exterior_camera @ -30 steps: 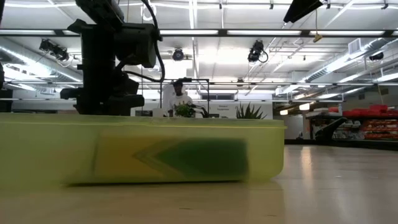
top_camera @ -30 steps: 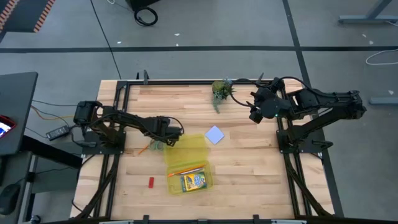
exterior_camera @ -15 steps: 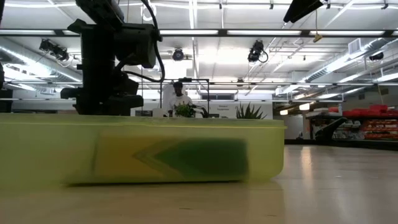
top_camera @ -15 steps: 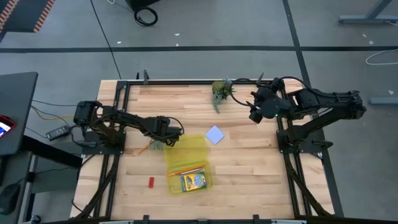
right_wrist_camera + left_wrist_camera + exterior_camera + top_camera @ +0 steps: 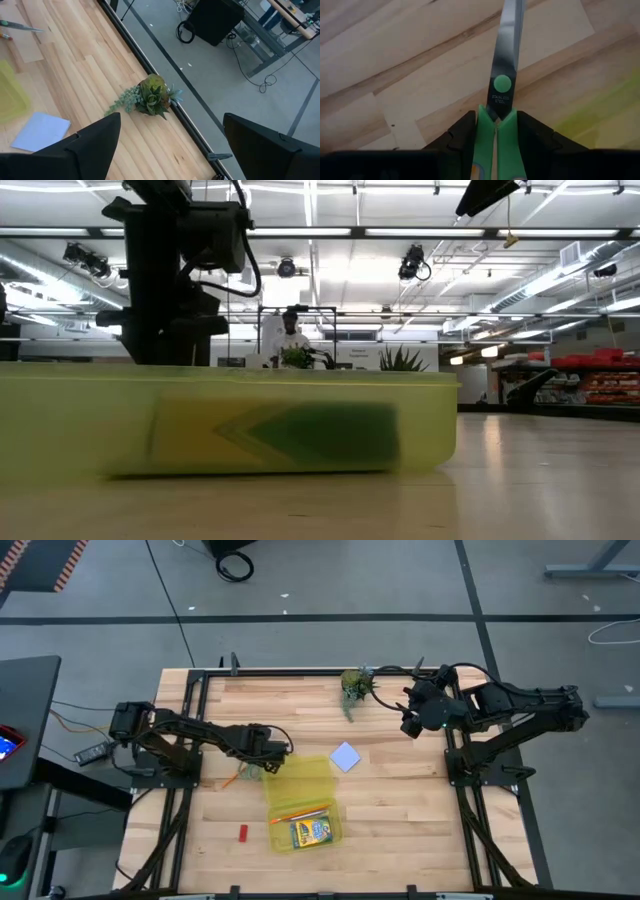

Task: Pack school essentials
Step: Put the green scissors into the yellow supply box

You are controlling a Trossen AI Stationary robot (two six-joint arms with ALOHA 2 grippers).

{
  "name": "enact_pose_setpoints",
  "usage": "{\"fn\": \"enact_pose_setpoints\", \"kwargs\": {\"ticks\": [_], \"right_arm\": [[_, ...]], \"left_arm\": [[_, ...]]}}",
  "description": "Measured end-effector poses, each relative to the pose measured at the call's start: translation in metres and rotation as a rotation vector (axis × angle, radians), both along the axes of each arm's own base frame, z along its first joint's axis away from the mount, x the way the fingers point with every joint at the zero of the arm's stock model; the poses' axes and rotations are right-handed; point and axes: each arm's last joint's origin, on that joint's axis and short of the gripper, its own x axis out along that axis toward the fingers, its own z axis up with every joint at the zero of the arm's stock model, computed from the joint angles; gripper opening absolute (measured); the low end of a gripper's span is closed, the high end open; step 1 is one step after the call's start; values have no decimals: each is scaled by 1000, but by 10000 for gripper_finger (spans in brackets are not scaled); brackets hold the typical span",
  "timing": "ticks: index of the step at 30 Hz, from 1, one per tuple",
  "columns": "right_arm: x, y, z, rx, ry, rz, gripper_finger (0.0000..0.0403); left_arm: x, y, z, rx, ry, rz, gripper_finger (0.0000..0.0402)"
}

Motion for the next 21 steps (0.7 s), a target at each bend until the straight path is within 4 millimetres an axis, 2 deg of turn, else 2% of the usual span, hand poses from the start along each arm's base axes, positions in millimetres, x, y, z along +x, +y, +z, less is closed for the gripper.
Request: {"fn": "enact_pose_setpoints", "kwargs": {"ticks": [6, 21], "right_arm": [[0, 0, 0, 3, -8, -2, 359], [0, 0, 0, 8, -17, -9, 359]], "left_arm": [[-2, -1, 6, -26, 35, -51, 126], [28, -3, 60, 10, -75, -165, 123]]}}
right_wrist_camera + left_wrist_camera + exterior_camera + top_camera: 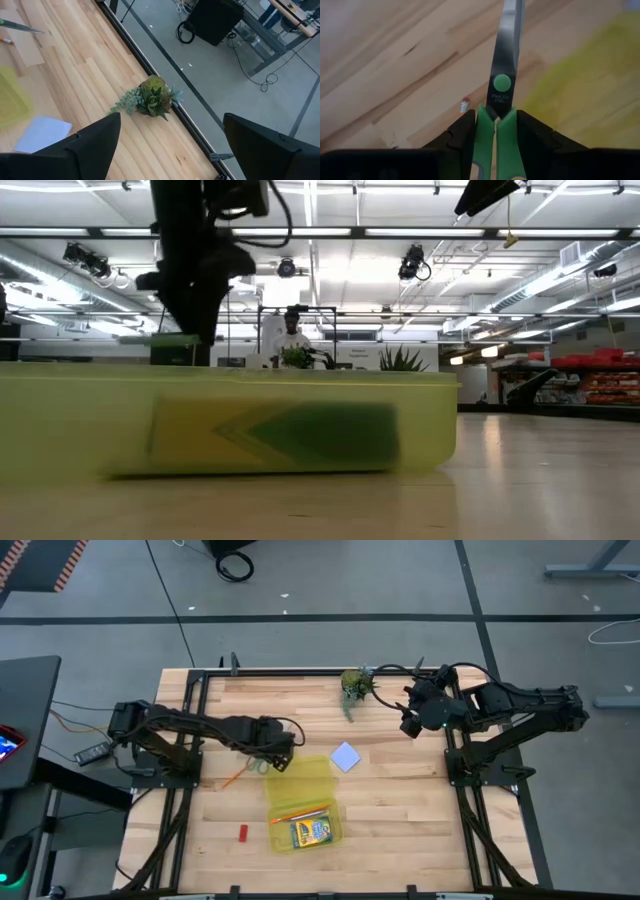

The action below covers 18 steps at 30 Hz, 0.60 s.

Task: Pack school essentials
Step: Put the green scissors into the yellow supply box

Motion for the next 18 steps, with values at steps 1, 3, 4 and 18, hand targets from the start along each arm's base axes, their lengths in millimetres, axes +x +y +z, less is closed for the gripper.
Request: {"fn": "enact_pose_setpoints", "kwargs": {"ticks": [1, 3, 4, 18], "right_arm": [[0, 0, 0, -1, 0, -1, 359], [0, 0, 0, -4, -1, -4, 359], [0, 0, 0, -5, -1, -4, 359], [1, -10, 1, 0, -8, -58, 359]], "left_arm": [[2, -1, 4, 1, -15, -8, 123], [5, -3, 11, 2, -30, -22, 122], [6, -4, 14, 2, -40, -29, 123], [20, -51, 21, -52, -142, -184, 123]]}}
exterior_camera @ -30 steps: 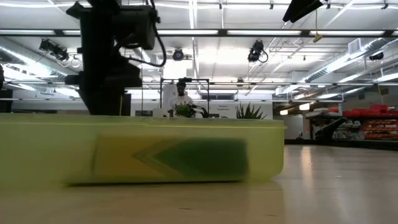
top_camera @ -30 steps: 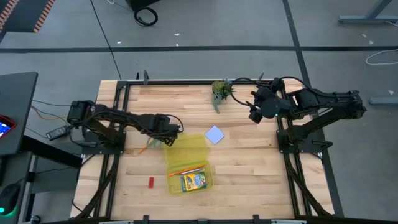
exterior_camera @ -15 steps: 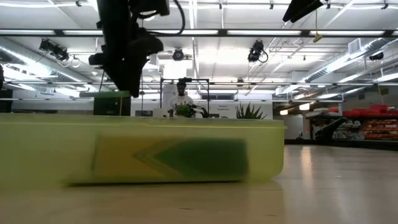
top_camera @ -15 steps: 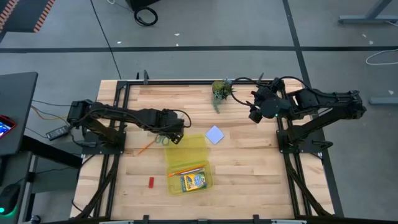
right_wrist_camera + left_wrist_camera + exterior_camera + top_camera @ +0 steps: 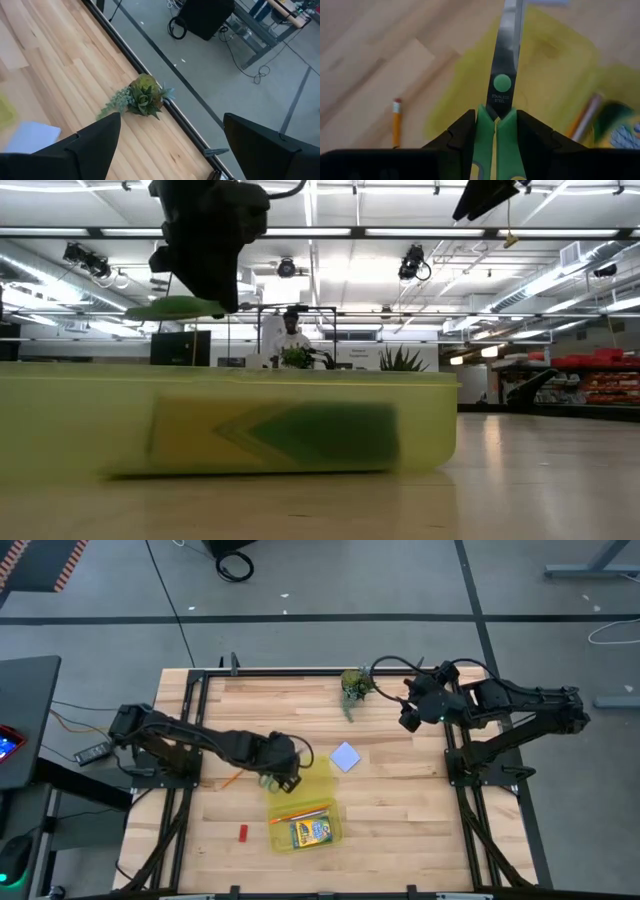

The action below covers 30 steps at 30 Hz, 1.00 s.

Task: Pack school essentials
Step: Put the green scissors into the yellow supply box

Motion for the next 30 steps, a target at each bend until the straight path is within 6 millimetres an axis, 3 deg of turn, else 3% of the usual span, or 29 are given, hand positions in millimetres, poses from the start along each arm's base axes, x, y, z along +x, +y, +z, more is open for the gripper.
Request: {"fn": "enact_pose_setpoints", "kwargs": {"ticks": [15, 20, 30], "right_arm": [[2, 1, 1, 15, -28, 13, 359], [3, 1, 1, 24, -29, 21, 359], [4, 2, 2, 22, -6, 71, 359]], "left_arm": [[49, -67, -3, -41, 57, -318, 123], [61, -88, -15, -85, 84, -315, 126], [60, -109, -33, -107, 117, -238, 126]]}}
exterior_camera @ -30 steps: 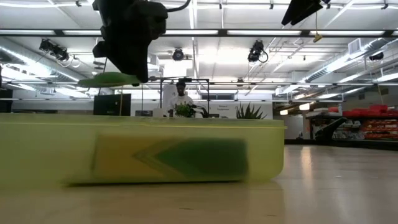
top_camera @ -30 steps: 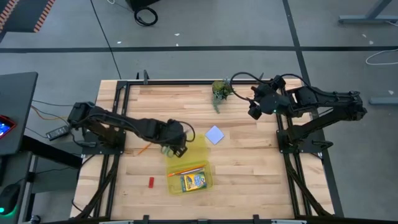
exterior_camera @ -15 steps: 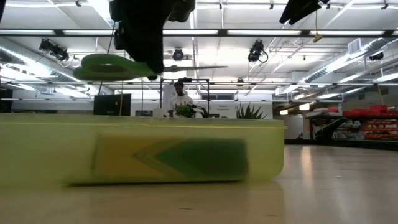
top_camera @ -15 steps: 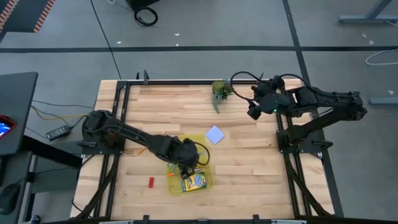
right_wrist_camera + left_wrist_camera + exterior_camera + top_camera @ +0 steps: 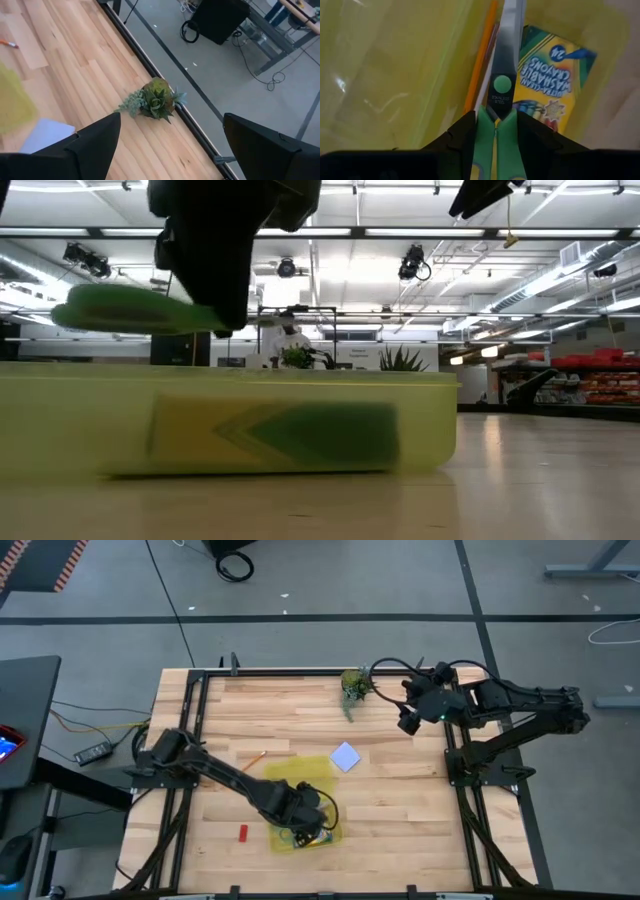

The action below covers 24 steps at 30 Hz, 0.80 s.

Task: Pack school essentials
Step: Put the green scissors into the yellow supply box

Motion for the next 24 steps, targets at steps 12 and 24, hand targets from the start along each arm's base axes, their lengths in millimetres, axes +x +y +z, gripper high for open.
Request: {"fn": "enact_pose_setpoints", "kwargs": {"ticks": [12, 24], "right_arm": [[3, 1, 2, -1, -20, 32, 359], [4, 1, 3, -2, -25, 39, 359]], "left_arm": [[-1, -6, -13, 51, 48, -61, 128], [4, -6, -30, 86, 78, -101, 129]]}}
